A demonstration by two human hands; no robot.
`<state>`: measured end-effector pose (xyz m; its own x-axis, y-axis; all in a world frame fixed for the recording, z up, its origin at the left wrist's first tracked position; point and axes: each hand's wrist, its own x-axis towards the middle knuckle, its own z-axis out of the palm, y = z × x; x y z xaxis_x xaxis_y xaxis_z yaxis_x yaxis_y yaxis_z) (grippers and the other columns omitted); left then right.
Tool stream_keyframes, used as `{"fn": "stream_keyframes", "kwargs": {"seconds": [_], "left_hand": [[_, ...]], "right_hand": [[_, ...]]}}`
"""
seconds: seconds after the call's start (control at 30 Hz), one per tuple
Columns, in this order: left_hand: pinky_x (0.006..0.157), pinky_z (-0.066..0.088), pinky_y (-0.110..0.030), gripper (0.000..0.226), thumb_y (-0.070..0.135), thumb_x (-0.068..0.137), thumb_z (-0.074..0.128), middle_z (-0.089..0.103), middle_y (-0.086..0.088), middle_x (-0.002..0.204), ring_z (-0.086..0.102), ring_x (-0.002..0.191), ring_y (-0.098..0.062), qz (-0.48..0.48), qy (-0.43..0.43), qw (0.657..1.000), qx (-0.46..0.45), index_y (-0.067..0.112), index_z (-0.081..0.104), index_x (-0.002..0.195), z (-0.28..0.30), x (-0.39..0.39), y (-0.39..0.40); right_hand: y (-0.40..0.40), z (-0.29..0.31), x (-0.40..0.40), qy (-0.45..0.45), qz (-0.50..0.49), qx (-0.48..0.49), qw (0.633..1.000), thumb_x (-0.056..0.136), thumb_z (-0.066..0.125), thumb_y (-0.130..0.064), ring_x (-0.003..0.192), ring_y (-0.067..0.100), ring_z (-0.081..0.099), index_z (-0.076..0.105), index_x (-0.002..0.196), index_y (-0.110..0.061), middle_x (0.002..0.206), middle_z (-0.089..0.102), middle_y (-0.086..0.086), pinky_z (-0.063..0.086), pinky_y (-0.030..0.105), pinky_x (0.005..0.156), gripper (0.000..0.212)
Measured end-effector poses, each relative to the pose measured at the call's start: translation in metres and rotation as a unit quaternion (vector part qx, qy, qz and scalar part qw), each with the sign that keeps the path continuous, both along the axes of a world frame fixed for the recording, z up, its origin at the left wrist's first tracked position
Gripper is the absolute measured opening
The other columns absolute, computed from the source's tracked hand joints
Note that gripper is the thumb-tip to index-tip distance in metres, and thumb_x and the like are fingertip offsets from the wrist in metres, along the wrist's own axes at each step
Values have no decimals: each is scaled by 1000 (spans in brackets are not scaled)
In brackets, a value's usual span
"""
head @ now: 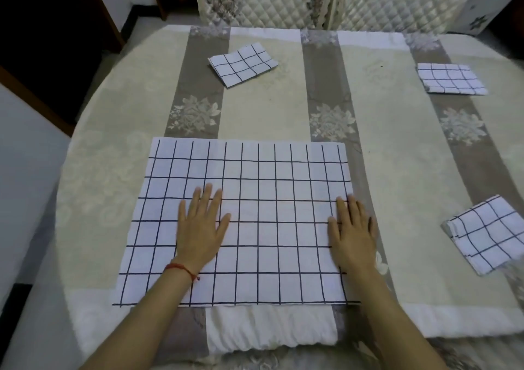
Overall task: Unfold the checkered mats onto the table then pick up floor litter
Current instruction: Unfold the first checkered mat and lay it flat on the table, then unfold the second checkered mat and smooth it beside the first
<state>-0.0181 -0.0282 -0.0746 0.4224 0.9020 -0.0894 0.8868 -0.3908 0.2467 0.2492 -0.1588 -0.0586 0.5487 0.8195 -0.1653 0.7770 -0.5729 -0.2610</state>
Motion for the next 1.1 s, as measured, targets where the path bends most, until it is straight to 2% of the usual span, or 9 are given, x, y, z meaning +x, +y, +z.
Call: {"fn": "stream_keyframes", "kwargs": {"seconds": [0.07,0.13,0.27,0.4,0.63,0.73,0.83,0.97,1.1], "left_hand": [[115,6,-48,68,56,87,11,19,-4,155,15,144,-25,17,-11,1000,-6,19,24,143,3,2,-2],[115,12,-52,60,46,90,25,26,-14,152,20,142,-32,45,-38,998,-16,13,34,139,10,12,-8],[115,12,-48,47,24,90,51,31,-18,148,22,140,-34,28,-113,993,-35,9,42,134,33,57,-30],[111,24,-46,48,27,86,46,38,-18,144,30,137,-34,-71,-162,982,-60,7,48,129,58,123,-59],[110,25,-36,44,26,91,46,38,-10,143,30,135,-24,-171,-154,970,-74,14,41,133,82,261,-134],[110,22,-33,44,27,92,45,36,-7,145,28,137,-21,-150,-134,974,-105,15,39,134,82,320,-161],[108,25,-35,45,27,92,45,38,-6,144,29,136,-21,-122,-120,975,-142,15,38,134,74,367,-174],[104,30,-35,43,25,91,45,45,-7,138,35,130,-25,-70,-108,977,-171,14,42,132,61,409,-187],[95,36,-37,36,23,89,45,49,-10,125,41,117,-29,-28,-87,988,-124,12,49,123,55,435,-195]], "right_hand": [[-6,7,9,-10,14,-29,999,84,1,-51,145,19,5,14,146,-26,157,10,-2,-4,45,116,69],[-6,16,15,4,29,-36,999,92,15,-44,144,22,11,22,144,-21,156,16,4,-3,44,116,58],[-13,41,30,83,-5,67,994,95,40,-29,139,23,27,38,137,-14,150,32,9,16,41,117,44],[-44,65,76,90,-47,114,988,93,46,-25,134,25,36,46,132,-12,144,41,10,26,39,110,41],[-128,85,210,101,-213,140,962,90,51,-19,117,33,50,52,125,-7,131,53,15,38,40,97,36],[-148,79,260,134,-239,125,953,87,51,-23,110,36,54,54,123,-6,121,59,19,43,40,91,40],[-162,60,300,140,-217,89,962,74,43,-38,100,38,58,60,109,-5,108,62,23,47,43,84,51],[-169,48,327,102,-185,57,976,84,55,-22,107,39,51,55,117,-6,115,56,22,45,42,87,37],[-166,39,340,119,-198,68,971,86,56,-22,108,38,50,54,117,-3,114,54,21,43,41,87,37]]}}
